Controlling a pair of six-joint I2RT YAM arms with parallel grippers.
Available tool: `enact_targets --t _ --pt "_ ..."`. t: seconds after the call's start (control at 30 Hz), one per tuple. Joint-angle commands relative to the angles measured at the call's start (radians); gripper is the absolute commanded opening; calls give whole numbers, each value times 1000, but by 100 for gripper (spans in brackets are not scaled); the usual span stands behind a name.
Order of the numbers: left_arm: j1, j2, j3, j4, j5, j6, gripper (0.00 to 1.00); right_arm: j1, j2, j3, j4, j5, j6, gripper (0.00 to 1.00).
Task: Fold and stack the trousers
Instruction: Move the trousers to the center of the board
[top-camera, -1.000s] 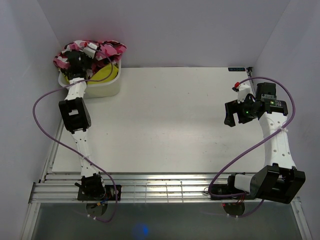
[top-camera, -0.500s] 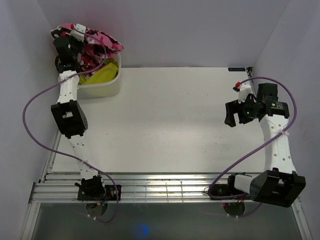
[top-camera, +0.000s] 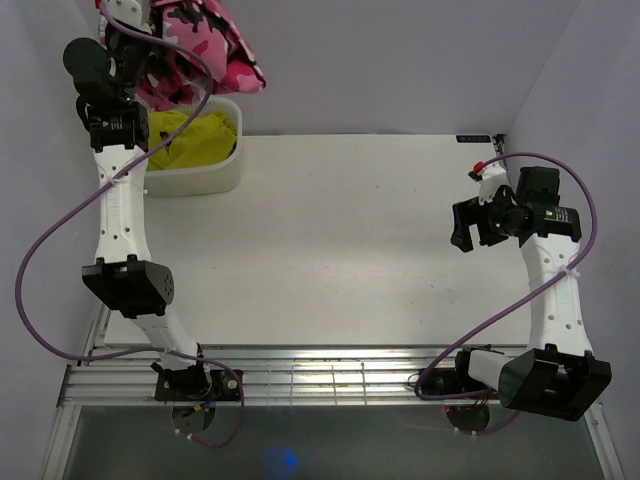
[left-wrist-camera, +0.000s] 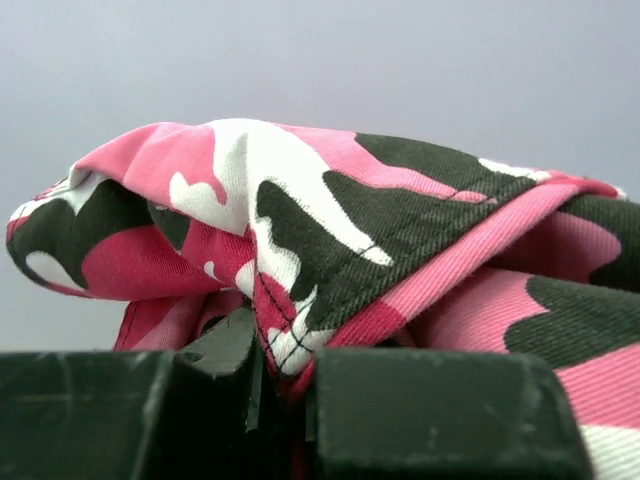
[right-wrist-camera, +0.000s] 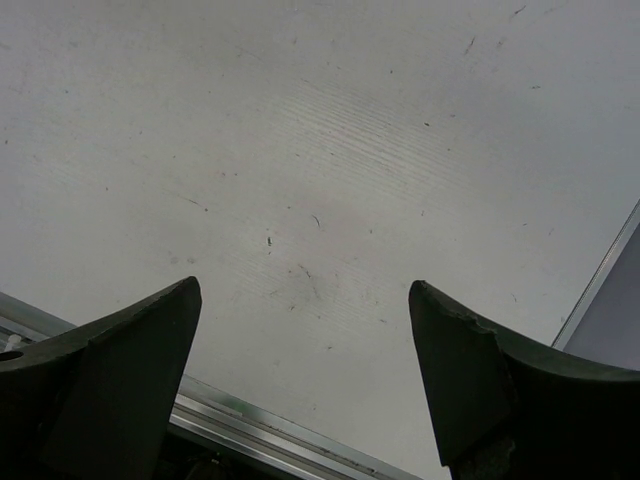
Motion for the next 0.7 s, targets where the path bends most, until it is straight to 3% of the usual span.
enact_targets --t 0.0,0.27,0.4,0.53,0.6,0.63,0.67 --pt "-104 -157 -14 95 121 -171 0 -14 -23 15 48 -22 7 90" --pt "-411 -206 -110 38 212 -261 0 -78 -12 22 42 -78 12 90" --pt "-567 -231 -332 -34 194 -204 0 -178 -14 22 31 -124 -23 90" --pt "-638 -199 -538 -49 134 -170 0 -333 15 38 -47 -213 -133 90" --pt "-675 -156 -564 -121 131 -131 0 -399 37 53 -120 -264 -184 90" --pt "-680 -103 -558 -160 127 -123 5 -410 55 58 -145 -275 -229 90" --pt "-681 -76 -549 -271 126 -123 38 -416 65 62 -168 -284 -249 90"
